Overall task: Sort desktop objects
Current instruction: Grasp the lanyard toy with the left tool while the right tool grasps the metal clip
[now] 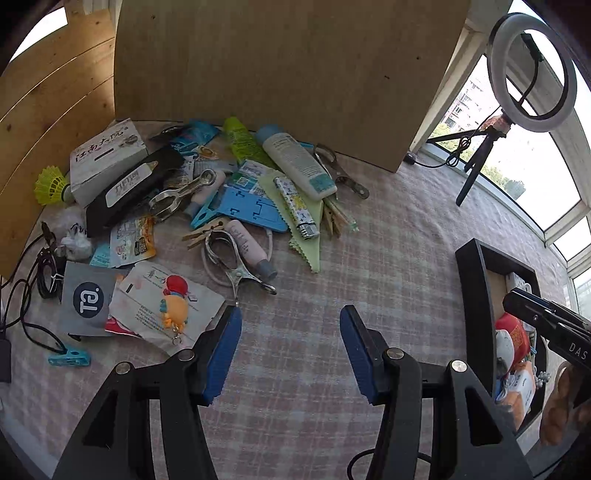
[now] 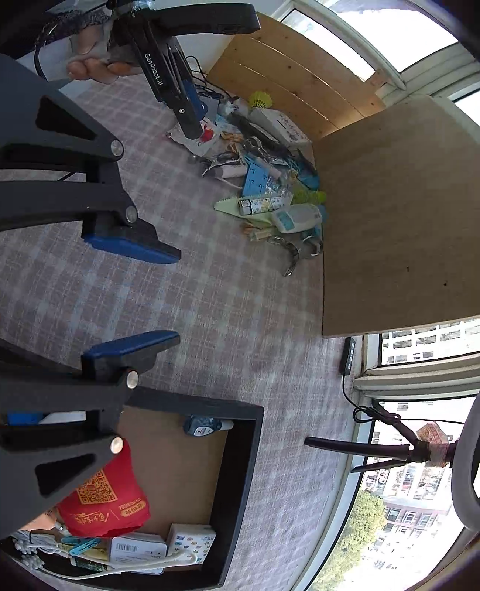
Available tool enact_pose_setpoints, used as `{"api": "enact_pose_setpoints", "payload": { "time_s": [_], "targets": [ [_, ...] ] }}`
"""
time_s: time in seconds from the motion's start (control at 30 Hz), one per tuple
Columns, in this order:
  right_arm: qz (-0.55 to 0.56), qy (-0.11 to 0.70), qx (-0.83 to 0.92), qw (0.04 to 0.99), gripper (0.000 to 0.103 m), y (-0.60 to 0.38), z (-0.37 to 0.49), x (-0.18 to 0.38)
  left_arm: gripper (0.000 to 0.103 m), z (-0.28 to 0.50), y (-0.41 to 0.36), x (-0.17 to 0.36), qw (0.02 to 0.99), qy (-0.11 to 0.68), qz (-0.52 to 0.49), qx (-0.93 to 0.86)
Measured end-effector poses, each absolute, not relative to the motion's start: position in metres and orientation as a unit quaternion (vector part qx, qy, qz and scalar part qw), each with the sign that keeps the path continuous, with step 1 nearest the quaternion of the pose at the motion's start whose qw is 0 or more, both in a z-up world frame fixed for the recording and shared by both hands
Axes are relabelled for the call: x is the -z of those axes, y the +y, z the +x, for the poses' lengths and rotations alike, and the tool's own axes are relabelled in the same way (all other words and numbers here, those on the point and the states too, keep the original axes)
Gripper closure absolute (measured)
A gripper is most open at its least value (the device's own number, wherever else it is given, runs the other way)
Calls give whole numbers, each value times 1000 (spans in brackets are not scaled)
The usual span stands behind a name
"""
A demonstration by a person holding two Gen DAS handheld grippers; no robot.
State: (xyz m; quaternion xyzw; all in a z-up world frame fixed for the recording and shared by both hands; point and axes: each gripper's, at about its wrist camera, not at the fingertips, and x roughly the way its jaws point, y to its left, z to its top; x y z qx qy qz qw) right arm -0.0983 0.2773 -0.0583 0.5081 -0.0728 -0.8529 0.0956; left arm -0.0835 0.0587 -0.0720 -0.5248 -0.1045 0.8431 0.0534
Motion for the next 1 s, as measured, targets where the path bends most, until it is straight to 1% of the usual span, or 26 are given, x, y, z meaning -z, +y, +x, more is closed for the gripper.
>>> {"api": "enact_pose_setpoints", "payload": {
  "time_s": [0.03,0.1,0.17,0.23,0.3,0.5,0.6,0.63,0.73,0.87,0.93,1.0],
  "targets": [
    [512,-66,850,109,67,264,-104,60,51,-83,46,74,44,-114,-525,-843],
    [519,-53,842,136,71,237,-116,63,52,-82,27,80,28,-126,-525,-841],
    [526,-41,834,161,72,209,-129,66,52,-81,15,85,17,-133,-526,-840],
    [531,-38,826,186,72,185,-142,71,57,-82,9,89,12,-132,-527,-840],
    [543,-37,814,202,74,161,-158,81,59,-86,6,95,11,-133,-530,-838],
    [565,-13,794,224,75,106,-192,109,62,-89,3,109,13,-126,-537,-834],
    [576,-9,785,226,75,90,-203,123,68,-91,1,114,16,-133,-542,-830],
    [579,-11,783,228,75,87,-205,126,69,-91,0,116,18,-135,-542,-829],
    [579,-9,777,246,75,74,-205,129,69,-91,0,118,24,-138,-542,-828],
    [575,14,777,255,75,56,-208,133,71,-91,0,120,29,-143,-541,-828],
    [575,15,775,262,75,50,-210,135,75,-91,0,121,29,-140,-540,-829],
    [575,22,775,263,75,44,-212,137,76,-90,0,121,30,-142,-540,-829]
  ]
}}
